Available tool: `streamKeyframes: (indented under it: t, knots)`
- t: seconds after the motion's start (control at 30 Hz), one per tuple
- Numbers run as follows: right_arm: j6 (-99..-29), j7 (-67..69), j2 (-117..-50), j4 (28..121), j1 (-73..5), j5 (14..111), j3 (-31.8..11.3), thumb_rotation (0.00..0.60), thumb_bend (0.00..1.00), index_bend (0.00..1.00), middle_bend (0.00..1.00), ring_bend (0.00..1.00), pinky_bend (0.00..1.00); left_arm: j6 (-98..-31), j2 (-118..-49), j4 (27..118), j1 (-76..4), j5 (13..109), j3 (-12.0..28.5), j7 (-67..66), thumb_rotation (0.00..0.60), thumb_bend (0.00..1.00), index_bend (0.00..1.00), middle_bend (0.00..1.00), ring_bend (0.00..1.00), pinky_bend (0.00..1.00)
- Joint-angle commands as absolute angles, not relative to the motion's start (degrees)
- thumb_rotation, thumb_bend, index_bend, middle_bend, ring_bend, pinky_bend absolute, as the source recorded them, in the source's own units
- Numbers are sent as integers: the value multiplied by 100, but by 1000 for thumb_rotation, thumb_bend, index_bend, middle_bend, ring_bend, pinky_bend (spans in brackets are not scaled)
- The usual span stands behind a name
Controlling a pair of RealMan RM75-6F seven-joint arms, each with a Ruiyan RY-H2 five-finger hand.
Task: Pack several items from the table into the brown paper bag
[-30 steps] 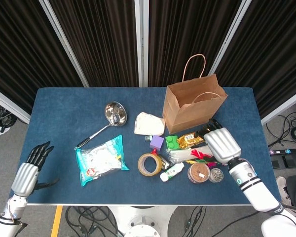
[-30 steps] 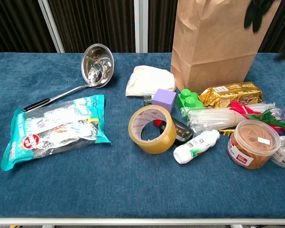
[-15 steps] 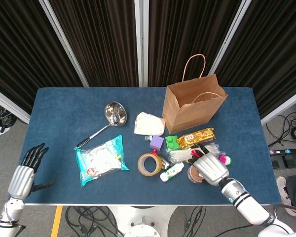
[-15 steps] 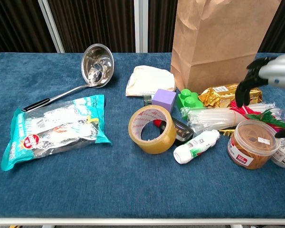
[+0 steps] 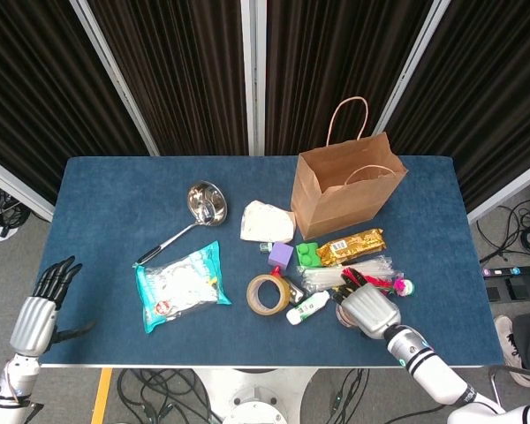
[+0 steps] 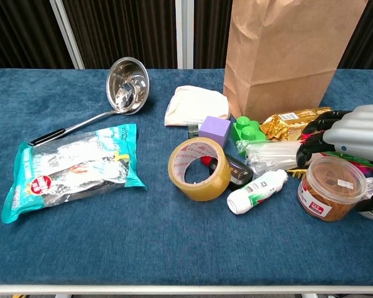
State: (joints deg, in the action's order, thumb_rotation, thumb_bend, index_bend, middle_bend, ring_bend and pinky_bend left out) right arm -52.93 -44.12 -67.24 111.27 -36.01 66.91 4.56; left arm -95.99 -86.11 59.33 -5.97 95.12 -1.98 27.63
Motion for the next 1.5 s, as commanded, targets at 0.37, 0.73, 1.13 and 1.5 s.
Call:
streamKeyframes:
  t: [0.37, 0.73, 1.13, 1.5]
  knots:
    - [-5361, -4303, -7003, 10656, -3606, 6642, 450, 600, 0, 255, 229, 52, 0, -9575, -8783, 5769, -611, 9475, -141, 2733, 600, 58, 87, 109, 0, 92]
    - [-5265, -4298, -7214, 10361, -3706, 6373, 425, 600, 0, 253, 230, 64, 0, -9484, -8846, 5615, -621, 9420, -134, 2832, 600, 58, 87, 109, 0, 92]
    - [-5698, -3889, -7255, 10373, -3535, 6878, 367, 600, 0, 515, 440, 333, 41, -9502, -8863, 5559, -607, 9428, -147, 2883, 600, 58, 87, 109, 0, 92]
    - [-6297, -3710, -6585, 11480, -3635, 7420, -270, 600, 0, 516, 441, 335, 43, -9554, -8757, 5719, -630, 9451, -115, 2780, 600, 58, 87, 109, 0, 92]
